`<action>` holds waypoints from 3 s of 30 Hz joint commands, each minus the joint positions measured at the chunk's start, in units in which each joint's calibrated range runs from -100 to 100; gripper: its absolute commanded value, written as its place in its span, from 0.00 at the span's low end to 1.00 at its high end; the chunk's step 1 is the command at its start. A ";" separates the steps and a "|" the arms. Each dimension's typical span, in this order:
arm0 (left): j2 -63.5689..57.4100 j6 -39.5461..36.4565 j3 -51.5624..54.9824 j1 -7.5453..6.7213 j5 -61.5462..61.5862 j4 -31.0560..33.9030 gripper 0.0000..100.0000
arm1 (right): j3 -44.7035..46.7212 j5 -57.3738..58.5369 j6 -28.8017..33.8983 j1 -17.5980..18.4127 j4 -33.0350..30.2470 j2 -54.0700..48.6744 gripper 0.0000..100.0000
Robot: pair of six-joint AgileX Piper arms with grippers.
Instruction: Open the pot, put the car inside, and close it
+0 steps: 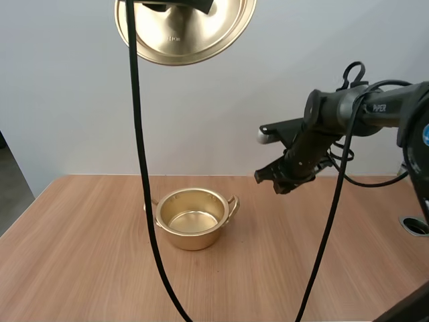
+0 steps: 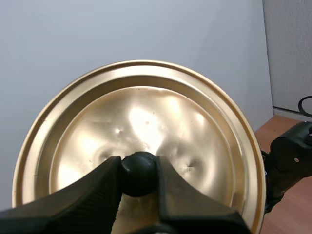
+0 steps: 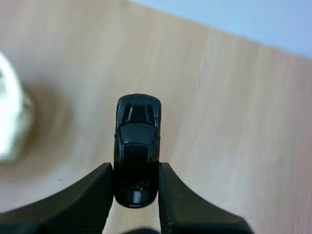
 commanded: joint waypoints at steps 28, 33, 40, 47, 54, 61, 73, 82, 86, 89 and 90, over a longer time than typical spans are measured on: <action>1.47 -1.05 -4.50 2.74 -1.04 -0.50 0.00 | -13.45 -0.52 -4.58 17.56 2.76 28.35 0.00; 1.47 -1.05 -4.50 2.74 -0.35 -0.50 0.00 | -13.45 -1.20 -4.58 17.56 2.76 29.40 0.00; 1.47 -1.05 -4.50 2.74 -0.35 -0.50 0.00 | -13.45 -1.87 -4.58 17.56 2.76 29.40 0.65; 1.47 -1.05 -4.50 2.74 -0.36 -0.26 0.00 | -13.45 -2.20 -4.58 17.56 2.76 27.26 0.70; 1.47 -1.05 -4.50 2.74 -0.36 -0.26 0.00 | -13.45 -0.66 -2.58 13.41 0.36 16.93 0.58; 2.78 -1.90 -4.33 2.74 2.62 -0.26 0.00 | -13.45 4.08 -2.30 2.65 0.49 7.60 0.00; 12.50 -0.75 10.94 2.74 0.72 -0.26 0.00 | -13.45 2.17 -1.87 -5.87 5.17 -2.79 0.00; 19.39 3.13 26.59 2.65 -11.41 -0.26 0.00 | -13.45 0.85 -1.38 -6.19 11.85 -7.42 0.00; 23.32 4.85 31.58 2.65 -17.06 -0.51 0.00 | -13.45 0.85 -1.47 -6.19 14.62 -8.14 0.00; 26.41 6.06 34.56 2.65 -20.25 -1.36 0.00 | -13.45 0.85 -2.18 -6.19 15.08 -8.28 0.00; 27.44 6.63 35.27 2.65 -20.85 -2.06 0.00 | -13.45 0.85 -2.36 -6.19 15.08 -8.28 0.00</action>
